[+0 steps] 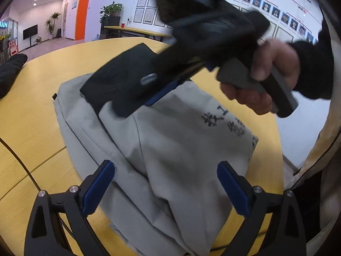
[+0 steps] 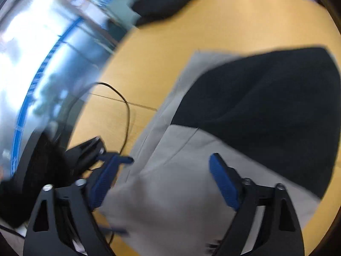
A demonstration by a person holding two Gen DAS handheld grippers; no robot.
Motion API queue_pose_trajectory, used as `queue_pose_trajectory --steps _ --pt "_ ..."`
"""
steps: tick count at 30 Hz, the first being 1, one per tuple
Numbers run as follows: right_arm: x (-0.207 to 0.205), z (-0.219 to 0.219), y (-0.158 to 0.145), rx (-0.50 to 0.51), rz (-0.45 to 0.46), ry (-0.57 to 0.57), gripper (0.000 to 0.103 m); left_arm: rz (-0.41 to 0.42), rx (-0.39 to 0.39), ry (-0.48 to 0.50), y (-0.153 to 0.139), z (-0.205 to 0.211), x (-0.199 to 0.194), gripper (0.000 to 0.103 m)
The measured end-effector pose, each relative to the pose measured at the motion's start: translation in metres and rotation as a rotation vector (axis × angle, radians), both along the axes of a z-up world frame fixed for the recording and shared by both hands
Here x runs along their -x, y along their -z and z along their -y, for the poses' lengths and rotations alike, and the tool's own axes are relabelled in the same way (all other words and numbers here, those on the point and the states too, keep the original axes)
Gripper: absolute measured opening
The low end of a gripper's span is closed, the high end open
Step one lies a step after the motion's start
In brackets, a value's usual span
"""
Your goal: Fold clothes
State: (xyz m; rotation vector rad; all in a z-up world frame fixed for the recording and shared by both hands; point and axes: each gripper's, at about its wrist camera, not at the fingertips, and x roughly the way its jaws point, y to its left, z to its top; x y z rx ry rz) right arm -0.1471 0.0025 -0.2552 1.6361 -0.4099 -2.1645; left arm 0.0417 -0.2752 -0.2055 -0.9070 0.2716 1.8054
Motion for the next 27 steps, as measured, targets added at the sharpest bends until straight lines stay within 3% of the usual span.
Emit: queue_pose_trajectory --steps 5,8,12,15,17,19,22,24,26,27 --pt "0.023 0.037 0.028 -0.192 0.132 0.086 0.103 -0.018 0.023 0.041 0.013 0.015 -0.014 0.1" --pt "0.032 0.057 0.037 -0.295 0.179 0.077 0.103 -0.021 0.023 0.076 0.017 0.019 -0.022 0.1" --pt "0.032 0.068 0.05 -0.373 0.141 0.05 0.102 -0.033 0.018 0.089 0.023 0.019 -0.029 0.102" --pt "0.027 0.063 0.044 -0.351 0.119 0.085 0.091 -0.018 0.011 0.091 0.024 0.019 -0.027 0.102" --pt "0.025 0.055 0.039 -0.311 0.121 0.108 0.07 -0.006 0.006 0.091 0.024 0.02 -0.026 0.103" --pt "0.024 0.049 0.035 -0.275 0.128 0.115 0.059 0.007 0.0 0.092 0.024 0.02 -0.025 0.103" --pt "0.024 0.045 0.03 -0.241 0.134 0.117 0.051 0.026 -0.008 0.093 0.025 0.021 -0.023 0.103" --pt "0.025 0.047 0.027 -0.222 0.13 0.11 0.035 0.036 -0.013 0.094 0.025 0.022 -0.022 0.103" --pt "0.024 0.049 0.019 -0.193 0.115 0.103 0.01 0.043 -0.015 0.095 0.025 0.023 -0.022 0.103" --pt "0.024 0.051 0.015 -0.179 0.105 0.104 0.008 0.047 -0.016 0.096 0.025 0.023 -0.021 0.103"
